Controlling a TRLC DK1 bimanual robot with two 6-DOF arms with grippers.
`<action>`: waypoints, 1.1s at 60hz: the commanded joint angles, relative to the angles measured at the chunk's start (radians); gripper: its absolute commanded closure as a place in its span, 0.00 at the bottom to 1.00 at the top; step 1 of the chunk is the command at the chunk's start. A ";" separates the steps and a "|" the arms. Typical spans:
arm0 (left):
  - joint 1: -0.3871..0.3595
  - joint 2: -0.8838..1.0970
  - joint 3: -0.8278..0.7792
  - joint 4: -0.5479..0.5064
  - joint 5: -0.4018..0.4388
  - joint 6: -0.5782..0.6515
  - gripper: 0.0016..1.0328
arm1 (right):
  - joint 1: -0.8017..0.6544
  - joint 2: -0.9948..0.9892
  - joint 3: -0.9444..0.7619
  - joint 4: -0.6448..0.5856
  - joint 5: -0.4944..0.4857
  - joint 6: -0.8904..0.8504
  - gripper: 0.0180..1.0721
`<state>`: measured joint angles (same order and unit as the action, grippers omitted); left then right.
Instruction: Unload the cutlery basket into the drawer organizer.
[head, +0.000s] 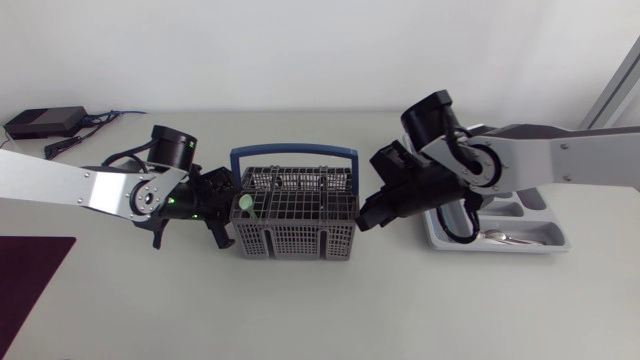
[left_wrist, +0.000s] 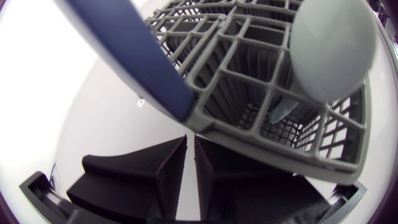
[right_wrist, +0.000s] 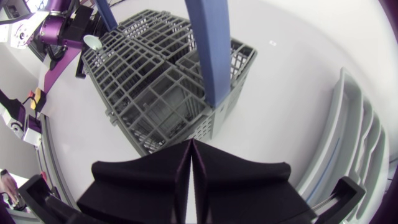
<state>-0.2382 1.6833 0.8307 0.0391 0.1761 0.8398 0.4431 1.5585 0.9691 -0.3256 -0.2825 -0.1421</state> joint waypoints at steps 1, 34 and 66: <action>0.031 -0.076 -0.013 0.008 0.031 0.025 0.82 | -0.018 -0.067 -0.032 0.033 0.022 -0.016 0.93; 0.000 -0.502 -0.179 -0.146 0.049 0.013 0.60 | -0.104 -0.264 -0.178 0.060 0.071 -0.085 0.17; -0.184 -0.540 -0.120 -0.275 -0.082 -0.162 0.41 | -0.086 -0.337 -0.210 0.040 0.071 -0.086 0.12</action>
<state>-0.4061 1.1103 0.6868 -0.2375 0.1089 0.7135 0.3458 1.2377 0.7830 -0.2729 -0.2146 -0.2211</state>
